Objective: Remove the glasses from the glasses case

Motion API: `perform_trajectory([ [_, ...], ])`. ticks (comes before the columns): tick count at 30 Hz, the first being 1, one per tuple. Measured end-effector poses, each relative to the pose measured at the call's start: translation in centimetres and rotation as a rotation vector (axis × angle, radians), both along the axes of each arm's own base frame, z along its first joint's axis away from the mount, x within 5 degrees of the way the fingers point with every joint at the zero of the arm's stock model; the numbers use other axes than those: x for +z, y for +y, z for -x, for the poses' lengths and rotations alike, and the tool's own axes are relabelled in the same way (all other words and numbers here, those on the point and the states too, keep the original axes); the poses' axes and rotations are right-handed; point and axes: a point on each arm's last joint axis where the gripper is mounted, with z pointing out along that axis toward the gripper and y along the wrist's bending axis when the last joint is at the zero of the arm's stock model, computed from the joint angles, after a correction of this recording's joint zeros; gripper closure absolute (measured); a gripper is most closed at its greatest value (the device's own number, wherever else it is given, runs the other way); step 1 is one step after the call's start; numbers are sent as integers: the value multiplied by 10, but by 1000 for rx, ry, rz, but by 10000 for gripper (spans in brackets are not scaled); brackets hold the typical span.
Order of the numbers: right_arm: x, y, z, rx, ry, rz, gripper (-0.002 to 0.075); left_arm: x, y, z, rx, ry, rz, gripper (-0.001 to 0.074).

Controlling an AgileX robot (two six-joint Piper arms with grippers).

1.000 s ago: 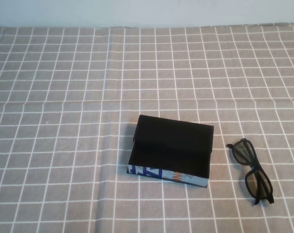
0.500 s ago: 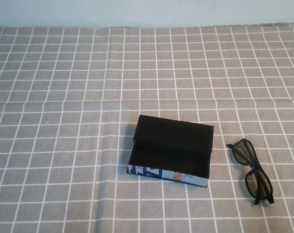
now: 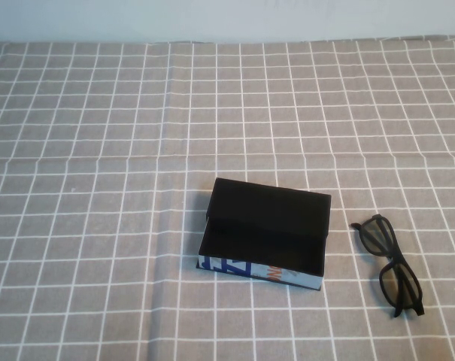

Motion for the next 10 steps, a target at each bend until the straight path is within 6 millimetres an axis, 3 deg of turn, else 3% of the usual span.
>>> perform_trajectory([
  [10,0,0,0,1,4,-6,742,0,0,0,0,0,0,739],
])
